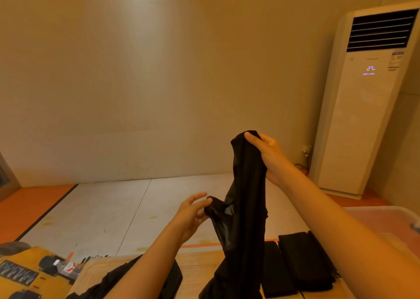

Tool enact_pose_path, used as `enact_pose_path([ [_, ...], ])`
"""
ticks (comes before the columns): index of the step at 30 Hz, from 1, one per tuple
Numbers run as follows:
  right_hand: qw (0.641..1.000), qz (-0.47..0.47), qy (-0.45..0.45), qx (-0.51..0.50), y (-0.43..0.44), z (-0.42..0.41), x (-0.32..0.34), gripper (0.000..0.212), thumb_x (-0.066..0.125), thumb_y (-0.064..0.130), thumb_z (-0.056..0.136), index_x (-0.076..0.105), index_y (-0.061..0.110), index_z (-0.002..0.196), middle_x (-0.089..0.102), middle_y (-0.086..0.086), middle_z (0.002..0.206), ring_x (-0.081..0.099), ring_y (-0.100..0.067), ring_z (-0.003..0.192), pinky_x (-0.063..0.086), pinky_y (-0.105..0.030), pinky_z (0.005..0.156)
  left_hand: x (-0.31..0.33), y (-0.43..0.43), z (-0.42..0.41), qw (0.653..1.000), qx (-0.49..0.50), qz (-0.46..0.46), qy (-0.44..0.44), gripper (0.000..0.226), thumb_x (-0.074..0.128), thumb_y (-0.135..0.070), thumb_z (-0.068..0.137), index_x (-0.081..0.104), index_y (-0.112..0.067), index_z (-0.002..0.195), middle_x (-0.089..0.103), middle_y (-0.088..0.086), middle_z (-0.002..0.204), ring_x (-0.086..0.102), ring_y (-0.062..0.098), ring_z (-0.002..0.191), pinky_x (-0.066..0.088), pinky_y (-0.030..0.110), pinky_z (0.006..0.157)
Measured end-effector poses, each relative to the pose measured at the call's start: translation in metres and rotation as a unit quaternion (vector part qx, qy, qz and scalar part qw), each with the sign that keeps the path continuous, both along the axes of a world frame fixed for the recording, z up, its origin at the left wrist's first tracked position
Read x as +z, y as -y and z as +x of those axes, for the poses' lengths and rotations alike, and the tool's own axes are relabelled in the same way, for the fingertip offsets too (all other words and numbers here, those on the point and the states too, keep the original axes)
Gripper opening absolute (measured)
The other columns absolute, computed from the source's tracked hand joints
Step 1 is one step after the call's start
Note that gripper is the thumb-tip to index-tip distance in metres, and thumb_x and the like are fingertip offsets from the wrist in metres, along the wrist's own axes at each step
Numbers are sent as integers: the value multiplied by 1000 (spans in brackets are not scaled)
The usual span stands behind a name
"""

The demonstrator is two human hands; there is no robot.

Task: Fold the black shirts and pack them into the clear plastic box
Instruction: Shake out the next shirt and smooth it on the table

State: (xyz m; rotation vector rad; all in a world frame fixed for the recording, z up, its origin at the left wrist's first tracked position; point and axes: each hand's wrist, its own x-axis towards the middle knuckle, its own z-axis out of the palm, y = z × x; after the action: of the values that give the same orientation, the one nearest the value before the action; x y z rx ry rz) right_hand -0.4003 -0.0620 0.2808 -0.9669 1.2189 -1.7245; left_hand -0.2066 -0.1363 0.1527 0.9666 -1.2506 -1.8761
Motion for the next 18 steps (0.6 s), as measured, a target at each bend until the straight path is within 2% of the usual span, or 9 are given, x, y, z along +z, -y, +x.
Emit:
enact_pose_path([
  [5,1000,7,-2,-24,4,-12,0,15,64,28,90,68,17,99,72,-4,96,69,-20,88,56,-30,71,53,20,13,998,30,-49,-29,20,57,-5,93,66,-11,110,67,12,111,64,22,100,56,21,69],
  [7,999,6,-18,-38,5,-15,2,13,63,27,91,68,18,98,71,-4,96,68,-19,89,55,-27,69,78,29,19,996,30,-73,-45,21,58,-1,91,67,-11,107,68,11,107,65,22,100,56,21,71],
  [8,999,1,-25,-47,6,-17,3,11,63,27,91,67,19,97,71,-3,95,68,-18,88,54,-26,68,90,33,24,994,27,-95,-43,24,58,1,90,67,-12,108,67,10,110,64,22,103,55,22,78],
  [11,994,-18,-54,-89,9,-28,7,8,61,26,92,65,20,94,68,-2,97,65,-16,93,53,-27,76,120,44,39,981,32,-192,14,32,63,6,85,67,-16,108,64,9,119,60,23,113,49,31,97],
  [13,991,-25,-67,-115,12,-35,9,8,60,28,93,65,21,92,67,-2,98,64,-17,96,52,-30,82,136,50,48,959,62,-267,77,30,68,4,82,69,-19,101,68,8,111,63,21,109,50,31,96],
  [15,988,-32,-67,-133,13,-38,11,10,59,28,94,65,21,91,67,-1,96,63,-16,94,51,-28,78,148,56,55,929,84,-334,134,26,71,1,82,70,-21,97,68,4,104,63,15,102,51,29,92],
  [18,985,-44,-69,-154,13,-42,16,10,59,29,94,65,21,92,66,0,94,62,-14,90,49,-23,71,159,64,65,905,95,-378,171,21,71,-2,83,70,-21,93,68,7,98,65,17,93,52,31,88],
])
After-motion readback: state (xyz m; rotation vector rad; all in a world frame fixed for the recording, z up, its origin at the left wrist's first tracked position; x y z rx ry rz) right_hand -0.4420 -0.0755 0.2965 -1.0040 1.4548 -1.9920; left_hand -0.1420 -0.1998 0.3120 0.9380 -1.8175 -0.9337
